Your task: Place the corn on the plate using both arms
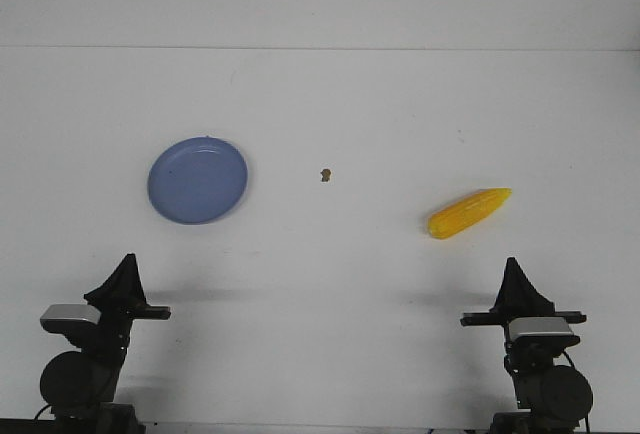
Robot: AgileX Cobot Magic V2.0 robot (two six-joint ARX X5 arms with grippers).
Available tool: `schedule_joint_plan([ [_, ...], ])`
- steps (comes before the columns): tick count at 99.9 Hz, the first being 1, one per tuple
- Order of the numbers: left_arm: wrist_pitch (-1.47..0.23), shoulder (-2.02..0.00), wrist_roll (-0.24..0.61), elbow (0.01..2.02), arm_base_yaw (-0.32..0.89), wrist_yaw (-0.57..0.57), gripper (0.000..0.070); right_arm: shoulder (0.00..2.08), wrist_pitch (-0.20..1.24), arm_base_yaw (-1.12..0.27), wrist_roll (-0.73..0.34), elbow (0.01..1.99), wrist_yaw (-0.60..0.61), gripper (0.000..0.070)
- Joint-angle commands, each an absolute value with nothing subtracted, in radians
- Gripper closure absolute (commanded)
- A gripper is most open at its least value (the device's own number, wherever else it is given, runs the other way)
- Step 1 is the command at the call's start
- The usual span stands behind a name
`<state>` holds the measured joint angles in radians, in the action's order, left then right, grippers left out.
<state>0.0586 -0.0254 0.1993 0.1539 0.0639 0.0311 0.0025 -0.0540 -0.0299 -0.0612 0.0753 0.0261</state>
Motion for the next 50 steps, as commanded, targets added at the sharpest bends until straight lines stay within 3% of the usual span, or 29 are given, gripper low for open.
schedule_joint_plan([
  [1, 0.015, -0.052, 0.225, 0.213, 0.065, 0.034, 0.0684, 0.002, 0.001, -0.03, -0.078, 0.131, 0.025, 0.07],
  [21, -0.187, -0.222, 0.229, 0.434, 0.065, 0.033, 0.0684, 0.06, 0.219, -0.03, -0.075, 0.31, 0.025, 0.07],
  [50, -0.463, -0.53, 0.215, 0.777, 0.066, 0.033, 0.0684, 0.325, 0.523, -0.03, -0.078, 0.633, 0.019, 0.07],
])
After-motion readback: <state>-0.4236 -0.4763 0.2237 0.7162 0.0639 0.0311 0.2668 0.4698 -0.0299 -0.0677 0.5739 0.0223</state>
